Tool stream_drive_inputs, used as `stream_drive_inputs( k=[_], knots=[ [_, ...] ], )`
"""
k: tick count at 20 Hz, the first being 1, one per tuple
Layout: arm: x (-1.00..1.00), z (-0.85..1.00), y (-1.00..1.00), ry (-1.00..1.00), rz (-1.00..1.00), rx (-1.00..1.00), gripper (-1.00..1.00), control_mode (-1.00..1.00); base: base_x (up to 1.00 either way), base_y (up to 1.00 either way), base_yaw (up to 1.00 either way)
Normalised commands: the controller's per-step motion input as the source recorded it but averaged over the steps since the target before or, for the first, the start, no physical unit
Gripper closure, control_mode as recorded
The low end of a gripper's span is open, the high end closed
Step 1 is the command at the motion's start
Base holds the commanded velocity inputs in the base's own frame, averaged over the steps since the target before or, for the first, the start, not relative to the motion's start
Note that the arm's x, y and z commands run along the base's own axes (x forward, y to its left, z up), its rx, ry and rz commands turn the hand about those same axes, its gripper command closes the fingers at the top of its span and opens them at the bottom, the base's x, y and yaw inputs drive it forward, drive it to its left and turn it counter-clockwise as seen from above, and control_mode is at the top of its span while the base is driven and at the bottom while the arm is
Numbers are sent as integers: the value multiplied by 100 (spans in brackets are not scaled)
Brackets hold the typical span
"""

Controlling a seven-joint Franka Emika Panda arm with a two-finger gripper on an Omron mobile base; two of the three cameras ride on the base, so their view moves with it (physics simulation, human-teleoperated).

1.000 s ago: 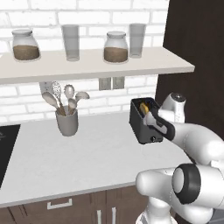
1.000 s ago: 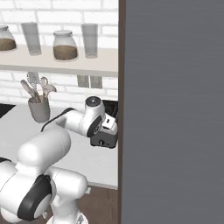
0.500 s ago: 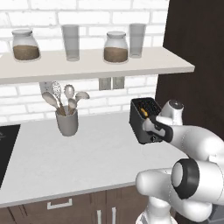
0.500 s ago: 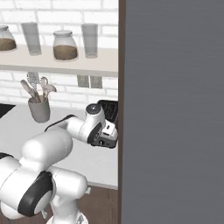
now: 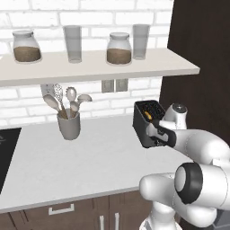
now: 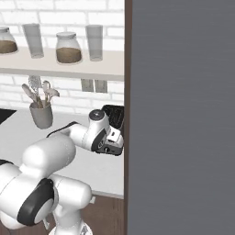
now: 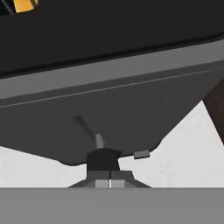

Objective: Start the toaster. Once the lever pops up, take the bread to the plate on the dining counter.

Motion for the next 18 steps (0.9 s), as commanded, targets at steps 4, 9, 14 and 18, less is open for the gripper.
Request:
stream_drive_inputs(
  k=[4,9,14,18],
  knots=[
    [-5,-47,2,-1,0,-4,100,-100,0,0,0],
    [-31,9,0,-12,0,0,100,-100,0,0,0],
    [-34,58,3,-22,0,1,100,-100,0,0,0],
    [-13,70,31,-17,1,1,100,-100,0,0,0]
  ],
)
